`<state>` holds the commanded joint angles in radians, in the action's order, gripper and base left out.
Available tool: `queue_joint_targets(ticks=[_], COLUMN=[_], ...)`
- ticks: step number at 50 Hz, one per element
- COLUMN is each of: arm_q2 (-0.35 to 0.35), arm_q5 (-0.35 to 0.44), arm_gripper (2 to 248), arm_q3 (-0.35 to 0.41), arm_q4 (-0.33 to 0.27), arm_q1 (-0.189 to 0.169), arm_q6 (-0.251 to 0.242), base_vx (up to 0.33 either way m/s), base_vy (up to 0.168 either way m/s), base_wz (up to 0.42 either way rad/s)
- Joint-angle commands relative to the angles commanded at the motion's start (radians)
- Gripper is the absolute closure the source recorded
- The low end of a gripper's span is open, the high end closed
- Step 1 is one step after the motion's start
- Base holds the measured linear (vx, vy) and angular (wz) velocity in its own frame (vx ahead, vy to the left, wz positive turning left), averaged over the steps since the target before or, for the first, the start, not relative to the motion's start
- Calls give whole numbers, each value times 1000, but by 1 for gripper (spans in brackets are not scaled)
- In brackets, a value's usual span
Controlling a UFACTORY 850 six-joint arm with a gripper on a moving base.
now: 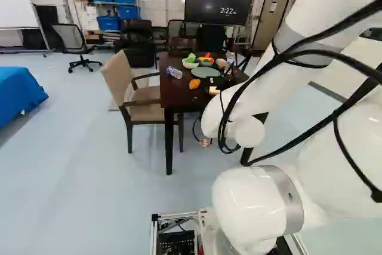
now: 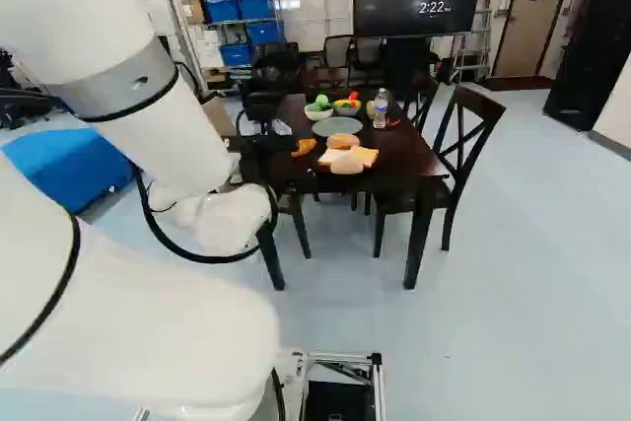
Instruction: Move the croissant to the empty plate
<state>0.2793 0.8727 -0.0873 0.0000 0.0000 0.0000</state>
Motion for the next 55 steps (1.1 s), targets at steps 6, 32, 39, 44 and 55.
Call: queue_joint_targets(ticks=[6,32,39,44,55], arm_q2=[0,0,0,0,0], arm_q5=[0,0,0,0,0], arm_gripper=[3,3,3,3,3], arm_q3=[0,0,0,0,0], arm_q4=[0,0,0,0,0], arm_q1=[0,0,0,0,0], arm_q6=[0,0,0,0,0], base_vx=[150,131,36,0,4], base_vy=[1,-3,-2,0,0], base_wz=[-24,-17,-6,0,-1])
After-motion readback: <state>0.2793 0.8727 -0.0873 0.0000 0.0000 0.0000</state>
